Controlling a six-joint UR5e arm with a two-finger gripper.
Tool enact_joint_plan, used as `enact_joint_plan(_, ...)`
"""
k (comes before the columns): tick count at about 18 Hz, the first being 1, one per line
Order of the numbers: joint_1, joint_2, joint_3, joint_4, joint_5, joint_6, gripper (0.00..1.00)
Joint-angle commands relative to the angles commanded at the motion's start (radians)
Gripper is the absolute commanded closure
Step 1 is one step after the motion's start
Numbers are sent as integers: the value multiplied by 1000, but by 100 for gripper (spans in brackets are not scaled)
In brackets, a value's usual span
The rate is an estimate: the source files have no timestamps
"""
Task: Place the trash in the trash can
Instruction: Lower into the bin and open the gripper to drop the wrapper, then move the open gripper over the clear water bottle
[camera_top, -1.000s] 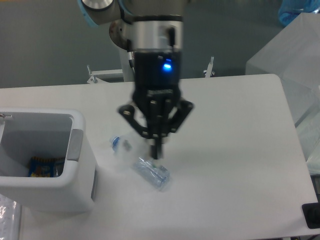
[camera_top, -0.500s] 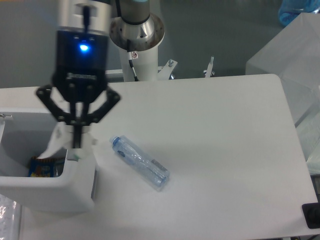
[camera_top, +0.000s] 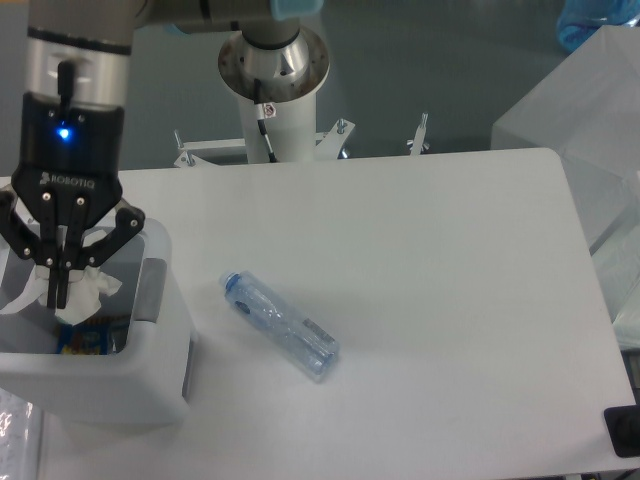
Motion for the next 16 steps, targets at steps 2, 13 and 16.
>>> enact_joint_plan(2, -3, -3, -8, 0, 2, 0, 95)
enact_joint_plan(13, -15, 6, -37, 0, 8, 5, 38)
enact_joint_plan(16, -14, 9, -31, 0, 8, 6, 28)
